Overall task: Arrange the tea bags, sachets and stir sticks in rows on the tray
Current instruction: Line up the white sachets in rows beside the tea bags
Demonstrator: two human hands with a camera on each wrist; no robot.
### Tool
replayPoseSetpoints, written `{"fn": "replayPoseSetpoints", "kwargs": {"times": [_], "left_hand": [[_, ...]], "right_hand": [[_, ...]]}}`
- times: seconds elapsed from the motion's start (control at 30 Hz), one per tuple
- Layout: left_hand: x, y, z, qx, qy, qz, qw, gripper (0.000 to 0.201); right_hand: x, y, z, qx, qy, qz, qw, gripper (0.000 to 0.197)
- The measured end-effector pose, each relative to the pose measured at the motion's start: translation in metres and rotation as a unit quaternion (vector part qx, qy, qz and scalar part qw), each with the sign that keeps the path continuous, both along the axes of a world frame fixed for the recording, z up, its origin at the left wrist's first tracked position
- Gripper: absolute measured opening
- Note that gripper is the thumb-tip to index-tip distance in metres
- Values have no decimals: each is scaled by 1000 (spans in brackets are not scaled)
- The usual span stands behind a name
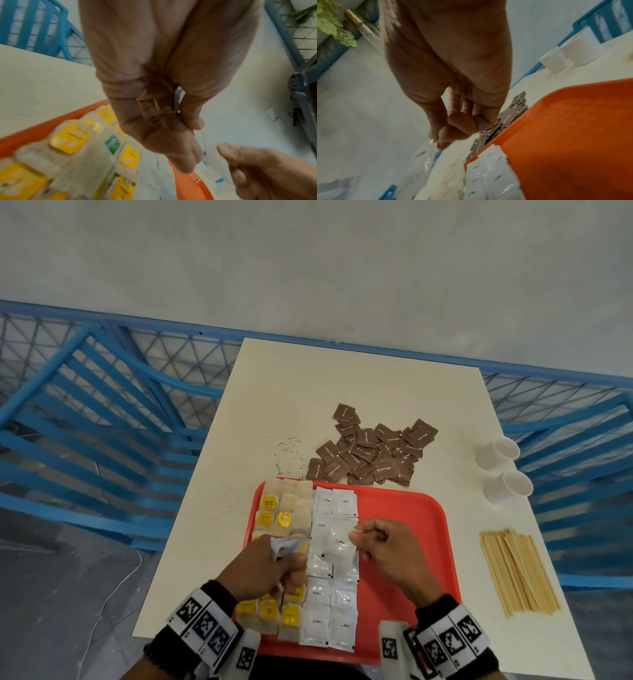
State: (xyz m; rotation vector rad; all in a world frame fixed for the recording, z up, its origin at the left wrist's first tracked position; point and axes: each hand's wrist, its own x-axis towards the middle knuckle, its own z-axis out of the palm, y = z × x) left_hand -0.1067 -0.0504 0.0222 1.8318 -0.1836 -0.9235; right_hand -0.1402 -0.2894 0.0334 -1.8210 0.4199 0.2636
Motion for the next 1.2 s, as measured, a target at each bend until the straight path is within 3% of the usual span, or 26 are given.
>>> {"fn": "replayPoseSetpoints", "kwargs": {"times": [0.2, 0.33, 0.57, 0.7, 0.8, 0.87, 0.97, 1.07, 1.2], "left_hand": [[-6, 32, -9, -18, 11, 79, 997, 28], [-13, 34, -16, 4, 22, 80, 997, 30], [-19, 25, -15, 1, 37, 65, 997, 33], [-19, 19, -9, -9, 79, 61, 995, 33], [-21, 10, 2, -48, 144, 39, 988, 29], [-21, 1, 10, -80, 177, -1, 981, 29], [-21, -11, 20, -110, 186, -42, 976, 34], [-18, -15, 24, -121, 144, 46, 981, 36], [-8, -12, 23, -108, 66, 158, 979, 22]], "right_hand": [[-20, -7, -45, -65, 107, 91, 988, 8], [-25, 14, -72, -76, 135, 104, 982, 6], [-18, 26, -78, -123, 118, 105, 980, 18], [-13, 25, -60, -209, 71, 91, 971, 28], [-7, 28, -22, -103, 2, 80, 991, 25], [-5, 37, 6, -20, -15, 137, 990, 22], [-3, 41, 23, 1, -40, 175, 984, 15], [-3, 29, 22, -1, -35, 131, 991, 12], [-6, 18, 18, 24, -18, 69, 997, 14]]}}
